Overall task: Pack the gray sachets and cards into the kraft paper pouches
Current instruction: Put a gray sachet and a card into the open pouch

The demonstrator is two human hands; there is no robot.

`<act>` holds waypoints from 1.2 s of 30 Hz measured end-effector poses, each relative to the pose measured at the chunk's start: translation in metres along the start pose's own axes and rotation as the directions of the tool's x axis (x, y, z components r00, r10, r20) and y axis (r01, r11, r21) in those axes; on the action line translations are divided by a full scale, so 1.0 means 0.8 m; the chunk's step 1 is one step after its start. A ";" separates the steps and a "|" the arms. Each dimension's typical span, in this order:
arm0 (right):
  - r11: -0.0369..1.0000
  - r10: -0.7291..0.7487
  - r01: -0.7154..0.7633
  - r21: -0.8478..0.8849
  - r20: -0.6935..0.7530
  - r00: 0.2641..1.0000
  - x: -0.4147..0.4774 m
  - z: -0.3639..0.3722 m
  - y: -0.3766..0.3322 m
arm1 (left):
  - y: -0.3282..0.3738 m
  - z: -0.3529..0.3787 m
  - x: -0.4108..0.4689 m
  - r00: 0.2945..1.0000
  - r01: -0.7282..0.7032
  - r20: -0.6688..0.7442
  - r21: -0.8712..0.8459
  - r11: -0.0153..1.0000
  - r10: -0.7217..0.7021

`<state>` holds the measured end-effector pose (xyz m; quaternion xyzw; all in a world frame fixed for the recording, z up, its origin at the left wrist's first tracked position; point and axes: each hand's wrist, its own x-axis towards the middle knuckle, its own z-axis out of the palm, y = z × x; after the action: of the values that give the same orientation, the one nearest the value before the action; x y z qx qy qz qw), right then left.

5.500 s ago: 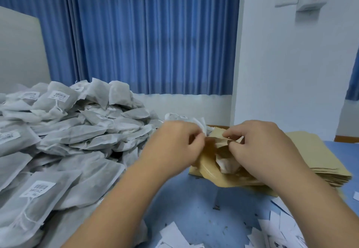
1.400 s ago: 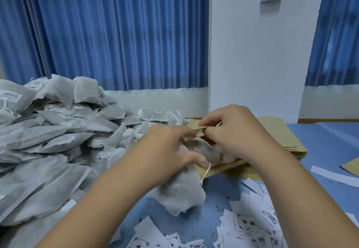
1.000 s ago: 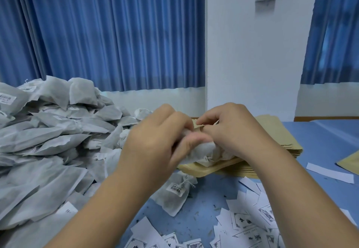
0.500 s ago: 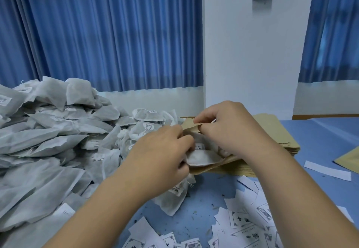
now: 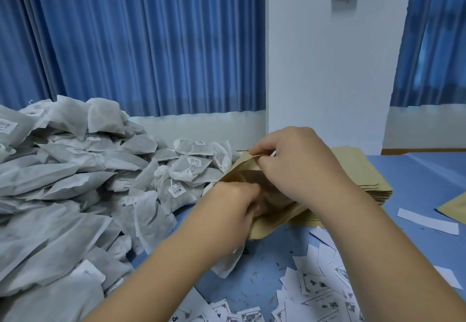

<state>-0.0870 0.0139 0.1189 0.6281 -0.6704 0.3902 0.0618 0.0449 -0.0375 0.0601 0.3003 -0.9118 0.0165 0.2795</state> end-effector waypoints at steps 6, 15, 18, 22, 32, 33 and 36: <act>0.997 0.039 -0.041 -0.061 -0.035 0.999 0.004 -0.004 0.010 | -0.003 -0.053 -0.007 0.997 -0.077 -0.033 -0.127 0.989 0.073; 0.992 0.094 -0.100 -0.071 -0.087 0.992 0.010 -0.002 0.019 | -0.022 -0.104 -0.019 0.885 0.310 0.289 0.221 0.925 -0.366; 0.992 0.097 -0.104 -0.069 -0.099 0.990 0.011 -0.001 0.020 | -0.040 -0.066 -0.019 0.744 0.328 0.480 0.344 0.880 -0.465; 0.993 0.098 -0.103 -0.056 -0.087 0.991 0.009 0.000 0.020 | -0.053 -0.009 -0.018 0.676 0.266 0.606 0.331 0.905 -0.420; 0.995 0.100 -0.101 -0.020 -0.049 0.994 0.009 0.002 0.018 | -0.065 0.019 -0.023 0.730 0.233 0.610 0.199 0.952 -0.307; 0.995 0.100 -0.101 -0.018 -0.049 0.994 0.009 0.002 0.019 | -0.062 0.014 -0.021 0.733 0.228 0.610 0.198 0.953 -0.302; 0.994 0.104 -0.105 -0.010 -0.051 0.993 0.009 0.000 0.019 | -0.051 -0.014 -0.016 0.737 0.233 0.612 0.168 0.958 -0.287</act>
<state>-0.1018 0.0068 0.1160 0.5815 -0.7031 0.4046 0.0621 0.0818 -0.0622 0.0572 0.4235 -0.9000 -0.0877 -0.0544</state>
